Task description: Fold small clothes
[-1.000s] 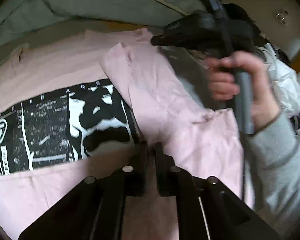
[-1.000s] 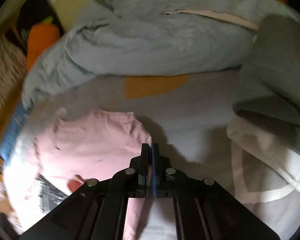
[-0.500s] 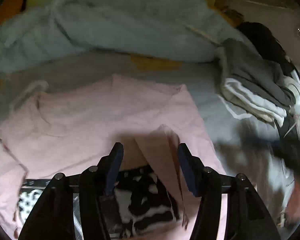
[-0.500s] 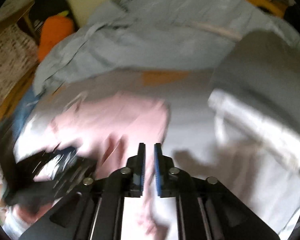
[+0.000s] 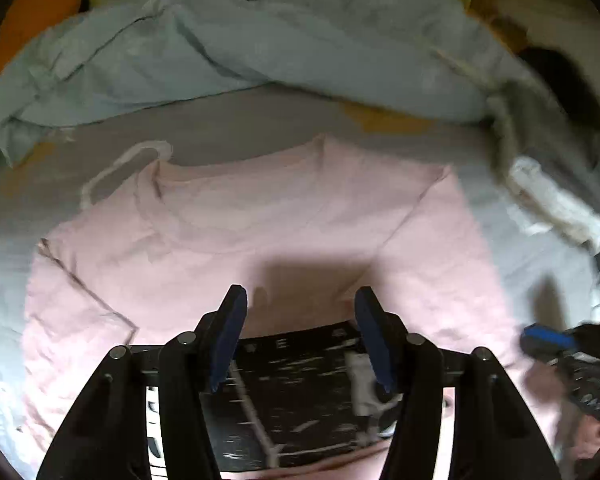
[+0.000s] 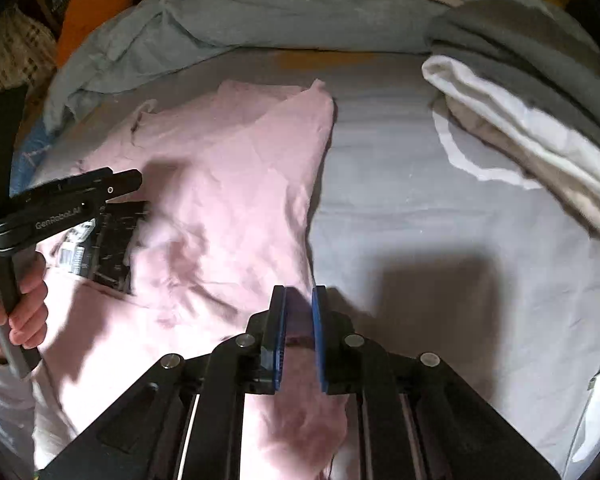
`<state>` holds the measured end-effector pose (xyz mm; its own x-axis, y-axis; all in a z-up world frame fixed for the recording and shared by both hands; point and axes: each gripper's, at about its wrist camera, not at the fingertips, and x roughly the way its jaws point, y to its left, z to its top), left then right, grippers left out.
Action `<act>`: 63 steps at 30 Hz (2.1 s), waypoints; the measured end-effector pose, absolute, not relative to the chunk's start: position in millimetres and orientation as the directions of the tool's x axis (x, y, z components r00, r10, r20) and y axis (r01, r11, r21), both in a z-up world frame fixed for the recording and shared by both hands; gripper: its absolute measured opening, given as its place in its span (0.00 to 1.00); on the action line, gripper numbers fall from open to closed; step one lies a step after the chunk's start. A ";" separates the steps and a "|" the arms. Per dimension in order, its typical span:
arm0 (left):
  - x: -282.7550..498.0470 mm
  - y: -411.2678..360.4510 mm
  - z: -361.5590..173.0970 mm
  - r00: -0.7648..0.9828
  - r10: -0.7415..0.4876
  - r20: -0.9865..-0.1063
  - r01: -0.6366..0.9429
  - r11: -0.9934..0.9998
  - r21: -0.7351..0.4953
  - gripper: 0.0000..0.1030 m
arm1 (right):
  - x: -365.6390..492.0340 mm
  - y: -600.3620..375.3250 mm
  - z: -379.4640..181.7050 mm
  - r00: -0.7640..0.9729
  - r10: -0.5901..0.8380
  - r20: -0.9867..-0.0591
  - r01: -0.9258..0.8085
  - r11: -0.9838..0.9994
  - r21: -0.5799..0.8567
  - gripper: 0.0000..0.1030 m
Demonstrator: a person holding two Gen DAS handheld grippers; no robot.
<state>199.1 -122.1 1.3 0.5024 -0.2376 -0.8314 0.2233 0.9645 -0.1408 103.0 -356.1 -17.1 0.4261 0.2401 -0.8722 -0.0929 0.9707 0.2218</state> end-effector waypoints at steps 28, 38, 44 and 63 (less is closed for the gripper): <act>-76.8 -9.9 97.3 0.944 -0.076 -0.320 0.091 0.995 0.034 0.99 | -89.0 -332.7 67.4 0.831 0.120 -0.544 -0.056 0.990 0.133 0.67; -152.9 36.7 19.5 0.948 -0.010 -0.318 -0.039 0.988 -0.147 0.99 | -203.5 -295.0 23.3 0.923 -0.065 -0.378 0.144 0.972 0.187 0.99; -156.8 47.7 -13.0 0.914 -0.010 -0.406 -0.083 0.974 -0.210 0.99 | -201.2 -285.5 -17.2 0.846 -0.046 -0.532 0.162 0.971 0.174 0.99; -120.9 129.4 -69.2 0.822 -0.083 -0.563 -0.314 0.758 -0.571 0.34 | -164.8 -334.6 -61.8 0.791 0.085 -0.606 0.249 0.860 0.445 0.71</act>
<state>-120.9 129.4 -69.2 0.8224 -0.0835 -0.5628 -0.3139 0.7584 -0.5713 -164.8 -334.6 -61.8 0.7906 0.0853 -0.6064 0.2486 0.8603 0.4451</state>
